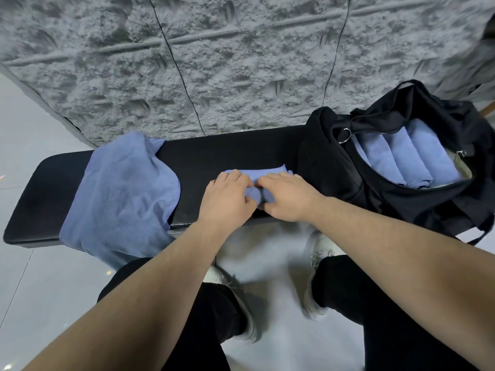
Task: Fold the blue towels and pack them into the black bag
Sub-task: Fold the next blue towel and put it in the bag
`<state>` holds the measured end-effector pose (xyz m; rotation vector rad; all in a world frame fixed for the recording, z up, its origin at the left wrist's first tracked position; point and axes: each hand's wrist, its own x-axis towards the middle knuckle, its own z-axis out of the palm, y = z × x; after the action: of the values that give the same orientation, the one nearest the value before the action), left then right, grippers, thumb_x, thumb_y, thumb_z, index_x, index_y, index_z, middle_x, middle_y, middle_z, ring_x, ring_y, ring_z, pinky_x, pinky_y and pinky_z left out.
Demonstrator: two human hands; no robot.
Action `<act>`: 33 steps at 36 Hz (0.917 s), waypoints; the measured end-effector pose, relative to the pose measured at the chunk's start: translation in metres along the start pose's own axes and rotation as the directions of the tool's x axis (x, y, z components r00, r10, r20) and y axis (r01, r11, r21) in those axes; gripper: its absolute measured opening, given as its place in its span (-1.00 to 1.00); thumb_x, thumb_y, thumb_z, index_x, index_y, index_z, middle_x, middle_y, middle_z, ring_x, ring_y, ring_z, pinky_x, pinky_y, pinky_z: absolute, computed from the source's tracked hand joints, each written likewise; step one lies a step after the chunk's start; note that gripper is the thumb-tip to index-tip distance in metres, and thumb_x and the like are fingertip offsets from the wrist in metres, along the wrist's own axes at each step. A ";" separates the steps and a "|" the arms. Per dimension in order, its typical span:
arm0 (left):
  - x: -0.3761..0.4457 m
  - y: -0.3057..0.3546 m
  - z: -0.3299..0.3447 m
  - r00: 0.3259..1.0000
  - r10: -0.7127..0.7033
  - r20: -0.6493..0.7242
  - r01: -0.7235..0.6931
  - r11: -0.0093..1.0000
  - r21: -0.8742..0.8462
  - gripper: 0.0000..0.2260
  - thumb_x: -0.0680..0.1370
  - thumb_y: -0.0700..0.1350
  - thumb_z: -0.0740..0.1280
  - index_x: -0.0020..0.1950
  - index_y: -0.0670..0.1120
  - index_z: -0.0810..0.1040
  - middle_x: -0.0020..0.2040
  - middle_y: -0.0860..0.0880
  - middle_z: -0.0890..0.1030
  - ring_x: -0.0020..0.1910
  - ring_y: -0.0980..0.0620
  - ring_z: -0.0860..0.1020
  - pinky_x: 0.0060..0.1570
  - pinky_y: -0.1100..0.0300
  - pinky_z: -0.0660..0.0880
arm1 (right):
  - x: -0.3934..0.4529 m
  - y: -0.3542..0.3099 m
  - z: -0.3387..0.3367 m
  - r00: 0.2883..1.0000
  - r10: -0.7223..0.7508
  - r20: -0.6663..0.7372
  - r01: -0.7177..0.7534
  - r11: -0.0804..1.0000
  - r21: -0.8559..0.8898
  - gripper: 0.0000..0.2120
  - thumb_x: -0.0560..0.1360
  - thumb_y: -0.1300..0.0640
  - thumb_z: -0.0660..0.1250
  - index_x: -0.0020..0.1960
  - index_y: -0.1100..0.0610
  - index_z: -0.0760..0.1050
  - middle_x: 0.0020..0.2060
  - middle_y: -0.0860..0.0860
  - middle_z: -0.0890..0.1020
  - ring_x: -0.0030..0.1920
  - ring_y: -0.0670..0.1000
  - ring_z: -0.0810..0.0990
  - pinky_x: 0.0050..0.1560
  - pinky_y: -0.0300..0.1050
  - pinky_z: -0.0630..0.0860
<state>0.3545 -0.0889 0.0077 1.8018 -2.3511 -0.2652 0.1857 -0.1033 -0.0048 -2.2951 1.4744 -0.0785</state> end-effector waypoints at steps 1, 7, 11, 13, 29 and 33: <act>-0.001 0.000 0.000 1.000 0.006 0.002 -0.006 1.000 0.008 -0.77 0.52 -0.06 0.28 0.16 -0.02 0.54 0.12 0.05 0.51 0.15 -0.02 0.40 -0.02 0.19 0.23 | -0.001 0.000 0.000 1.000 0.001 0.009 -0.001 1.000 0.010 -0.66 0.53 -0.04 0.29 0.27 0.02 0.44 0.09 -0.08 0.54 0.12 0.03 0.43 0.14 -0.02 0.35; -0.006 0.001 -0.003 0.996 0.024 0.081 -0.026 1.000 0.015 -0.78 0.52 0.01 0.30 0.14 0.03 0.57 0.08 0.06 0.46 -0.04 0.07 0.31 -0.07 0.20 0.28 | -0.003 -0.001 -0.004 0.996 0.037 0.081 -0.045 0.994 0.100 -0.79 0.52 -0.05 0.30 0.14 -0.09 0.48 -0.08 -0.16 0.53 -0.06 -0.02 0.47 -0.11 -0.11 0.35; -0.009 0.003 -0.007 0.994 0.039 0.098 -0.039 0.999 -0.001 -0.67 0.49 -0.05 0.33 0.25 0.02 0.53 0.10 0.04 0.49 0.06 0.00 0.41 -0.04 0.21 0.31 | -0.001 0.001 -0.004 0.987 0.084 0.141 -0.106 0.981 0.160 -0.82 0.50 -0.11 0.30 0.07 -0.11 0.50 -0.16 -0.15 0.60 -0.11 -0.02 0.56 -0.21 -0.12 0.43; -0.009 0.004 -0.009 0.995 0.031 0.091 -0.029 0.999 -0.025 -0.62 0.48 -0.09 0.34 0.31 0.00 0.47 0.13 0.03 0.51 0.09 -0.02 0.45 -0.07 0.20 0.31 | 0.000 0.002 -0.005 0.983 0.108 0.149 -0.130 0.980 0.151 -0.76 0.50 -0.12 0.30 0.11 -0.06 0.48 -0.15 -0.13 0.58 -0.11 -0.01 0.55 -0.23 -0.14 0.39; 0.010 0.002 -0.001 0.982 -0.092 0.163 0.121 0.976 -0.183 -0.83 0.56 -0.14 0.23 0.08 -0.05 0.58 0.04 0.09 0.46 -0.12 0.01 0.45 -0.21 0.18 0.33 | -0.009 0.005 -0.008 0.990 -0.111 -0.084 0.102 0.989 -0.105 -0.41 0.37 -0.20 0.44 0.31 -0.04 0.36 0.13 -0.10 0.44 0.11 -0.01 0.37 0.01 -0.10 0.23; 0.012 0.004 0.001 0.987 -0.089 0.131 0.118 0.966 -0.231 -0.85 0.55 -0.18 0.22 0.04 -0.12 0.57 0.02 -0.03 0.52 -0.07 -0.02 0.45 -0.16 0.16 0.35 | -0.009 0.006 0.001 0.984 -0.142 -0.103 0.117 0.969 -0.215 -0.49 0.41 -0.04 0.41 0.31 0.00 0.37 0.13 -0.05 0.43 0.08 0.04 0.41 -0.05 -0.11 0.18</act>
<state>0.3479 -0.0997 0.0083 1.8390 -2.1906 -0.6579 0.1773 -0.0975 -0.0063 -2.5962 1.4479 -0.1031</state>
